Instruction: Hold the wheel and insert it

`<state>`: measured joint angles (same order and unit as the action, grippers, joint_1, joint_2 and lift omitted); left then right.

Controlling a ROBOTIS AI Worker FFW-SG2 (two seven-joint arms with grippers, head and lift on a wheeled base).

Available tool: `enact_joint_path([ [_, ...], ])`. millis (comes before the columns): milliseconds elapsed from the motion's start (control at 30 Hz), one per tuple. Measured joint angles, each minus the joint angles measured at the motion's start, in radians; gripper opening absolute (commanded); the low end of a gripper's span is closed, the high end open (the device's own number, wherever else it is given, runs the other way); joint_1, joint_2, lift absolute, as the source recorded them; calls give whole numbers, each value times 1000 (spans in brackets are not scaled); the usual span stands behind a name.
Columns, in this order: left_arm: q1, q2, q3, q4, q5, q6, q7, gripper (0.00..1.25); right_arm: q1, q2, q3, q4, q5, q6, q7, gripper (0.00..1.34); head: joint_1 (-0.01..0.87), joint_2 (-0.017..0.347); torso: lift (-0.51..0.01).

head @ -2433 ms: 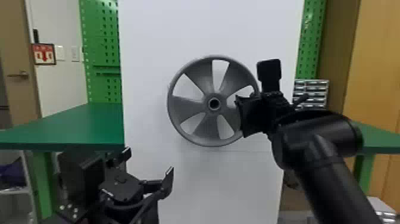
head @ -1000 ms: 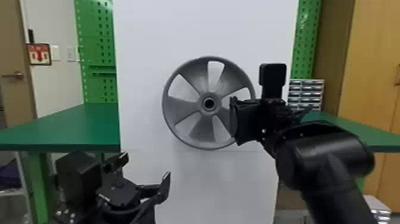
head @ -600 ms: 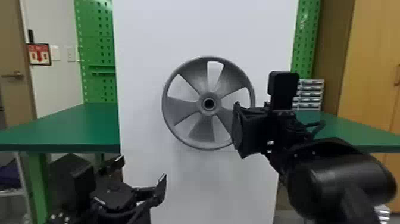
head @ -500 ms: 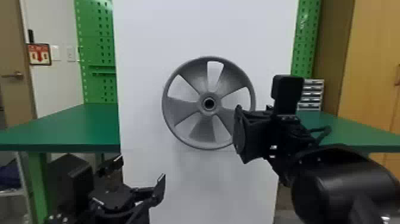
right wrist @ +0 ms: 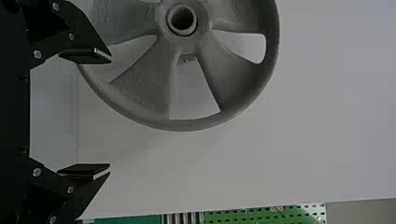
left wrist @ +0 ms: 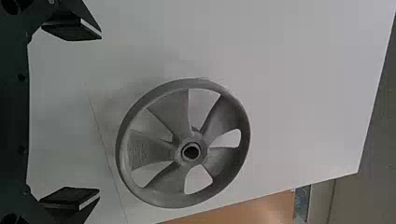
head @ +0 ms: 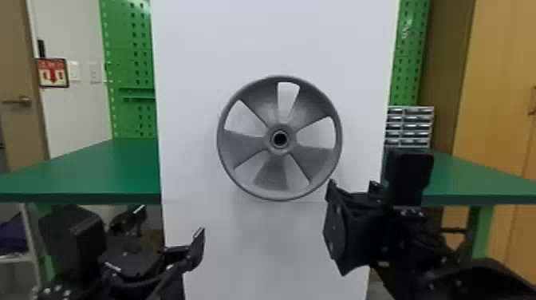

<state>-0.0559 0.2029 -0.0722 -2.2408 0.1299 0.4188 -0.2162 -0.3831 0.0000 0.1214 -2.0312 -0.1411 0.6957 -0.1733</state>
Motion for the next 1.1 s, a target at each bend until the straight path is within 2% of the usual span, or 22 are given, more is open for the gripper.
enact_joint_path([
  [333,7,-11,24,-6,-3,0,0,1147,225,-25,-37,-28,17,-130,0,893,210,9,-442],
  [500,10,-15,28,-10,-2,0,0,1147,307,-25,-61,-5,49,-189,0,893,210,9,-442],
  [600,10,-16,26,-11,0,0,0,1147,352,-26,-67,27,61,-263,3,893,210,9,-442],
  [767,7,-16,21,-11,0,0,0,1147,428,-44,-51,100,73,-432,8,893,210,9,-442],
  [1100,10,-16,20,-11,-2,0,0,1147,532,-49,-18,217,102,-607,11,891,210,9,-442],
])
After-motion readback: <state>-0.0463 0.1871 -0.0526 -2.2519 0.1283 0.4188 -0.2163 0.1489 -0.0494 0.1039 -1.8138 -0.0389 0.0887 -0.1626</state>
